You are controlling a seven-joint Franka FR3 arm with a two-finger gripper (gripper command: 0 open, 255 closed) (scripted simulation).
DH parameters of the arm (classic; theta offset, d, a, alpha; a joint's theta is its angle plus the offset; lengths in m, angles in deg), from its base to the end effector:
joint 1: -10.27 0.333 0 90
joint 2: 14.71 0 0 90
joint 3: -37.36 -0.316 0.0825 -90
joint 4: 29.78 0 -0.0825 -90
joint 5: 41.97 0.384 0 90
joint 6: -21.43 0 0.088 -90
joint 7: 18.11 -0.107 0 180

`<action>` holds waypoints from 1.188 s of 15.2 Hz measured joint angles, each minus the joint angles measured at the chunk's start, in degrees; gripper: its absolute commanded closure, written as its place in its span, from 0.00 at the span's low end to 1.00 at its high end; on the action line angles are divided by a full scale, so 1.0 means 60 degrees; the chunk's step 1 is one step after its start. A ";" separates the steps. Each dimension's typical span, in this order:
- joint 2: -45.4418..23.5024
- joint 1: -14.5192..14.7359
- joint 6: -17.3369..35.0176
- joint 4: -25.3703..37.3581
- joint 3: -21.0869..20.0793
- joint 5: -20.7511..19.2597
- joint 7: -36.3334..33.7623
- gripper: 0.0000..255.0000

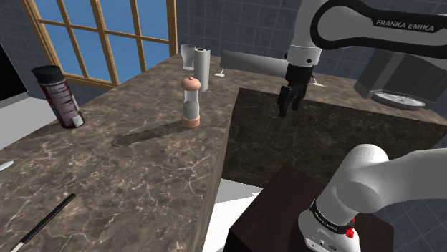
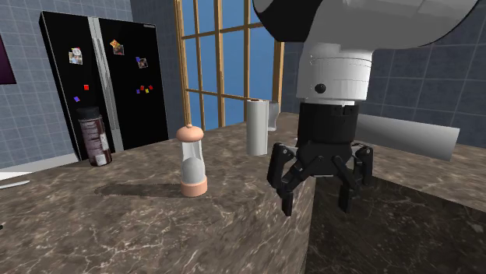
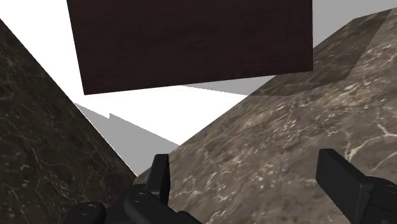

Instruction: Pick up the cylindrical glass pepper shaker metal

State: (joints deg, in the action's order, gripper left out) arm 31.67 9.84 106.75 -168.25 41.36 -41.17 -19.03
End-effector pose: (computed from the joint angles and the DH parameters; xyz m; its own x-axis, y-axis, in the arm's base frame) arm 0.2890 -0.0261 0.5620 0.9907 -0.0641 -0.1199 -0.0720 -0.9954 -0.0625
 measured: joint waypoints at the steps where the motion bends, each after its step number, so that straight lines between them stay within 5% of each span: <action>1: 0.0000 0.0000 0.0000 0.0000 0.0000 0.0000 0.0000 0.00; 7: -0.1781 0.0362 0.0439 0.1405 -0.0359 0.0213 -0.0056 0.00; 18: -0.5639 0.0957 0.0305 0.5521 -0.1123 0.0288 -0.0249 0.00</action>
State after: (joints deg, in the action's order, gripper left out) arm -2.17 15.58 108.57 -135.12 34.62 -39.45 -20.53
